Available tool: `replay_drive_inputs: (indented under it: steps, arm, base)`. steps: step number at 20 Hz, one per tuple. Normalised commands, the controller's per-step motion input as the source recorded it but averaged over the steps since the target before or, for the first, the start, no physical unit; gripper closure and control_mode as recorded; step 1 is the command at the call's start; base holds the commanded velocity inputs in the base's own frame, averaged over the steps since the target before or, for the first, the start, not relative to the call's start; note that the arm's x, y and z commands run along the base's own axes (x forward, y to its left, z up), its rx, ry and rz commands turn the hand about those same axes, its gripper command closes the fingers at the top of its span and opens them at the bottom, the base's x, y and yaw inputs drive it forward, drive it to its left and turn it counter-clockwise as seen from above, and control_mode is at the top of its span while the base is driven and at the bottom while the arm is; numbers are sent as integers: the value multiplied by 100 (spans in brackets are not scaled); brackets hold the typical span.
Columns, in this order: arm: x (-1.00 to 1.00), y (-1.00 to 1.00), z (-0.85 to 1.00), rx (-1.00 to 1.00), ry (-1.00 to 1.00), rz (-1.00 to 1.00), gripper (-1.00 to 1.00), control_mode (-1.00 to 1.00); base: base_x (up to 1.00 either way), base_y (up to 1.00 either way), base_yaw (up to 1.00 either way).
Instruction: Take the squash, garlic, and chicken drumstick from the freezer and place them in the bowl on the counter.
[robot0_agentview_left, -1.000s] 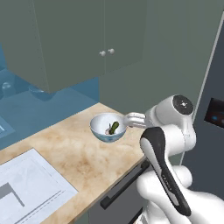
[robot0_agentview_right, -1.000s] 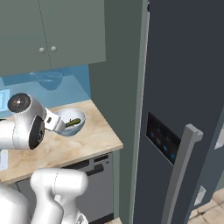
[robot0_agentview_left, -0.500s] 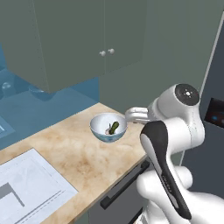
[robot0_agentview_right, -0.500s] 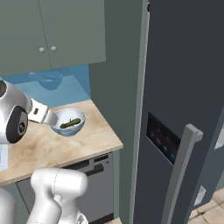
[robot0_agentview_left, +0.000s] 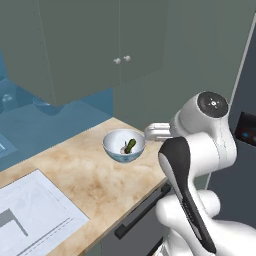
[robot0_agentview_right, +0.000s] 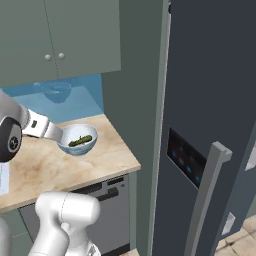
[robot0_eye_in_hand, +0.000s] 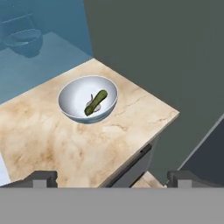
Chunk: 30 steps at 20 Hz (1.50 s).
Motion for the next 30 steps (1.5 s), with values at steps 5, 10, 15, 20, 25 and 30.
replay_drive_inputs:
  steps: [5, 10, 15, 20, 25, 30]
  arm:
    - [-47, -5, 11, 0, -4, 1, -100, -100]
    - [-21, -11, 3, 0, 0, 2, -100, -100]
    - [-6, -40, 0, 3, 0, 0, -100, -100]
    - [0, -24, 3, 7, 0, 2, -100, -100]
    - [-18, 0, 1, 6, -4, 7, -100, 100]
    - [0, 0, 0, 0, 0, 0, -100, 100]
  base:
    - [0, 0, 0]
    - [0, 0, 0]
    - [0, 0, 0]
    - [0, 0, 0]
    - [-15, 0, 1]
    - [-96, 0, 2]
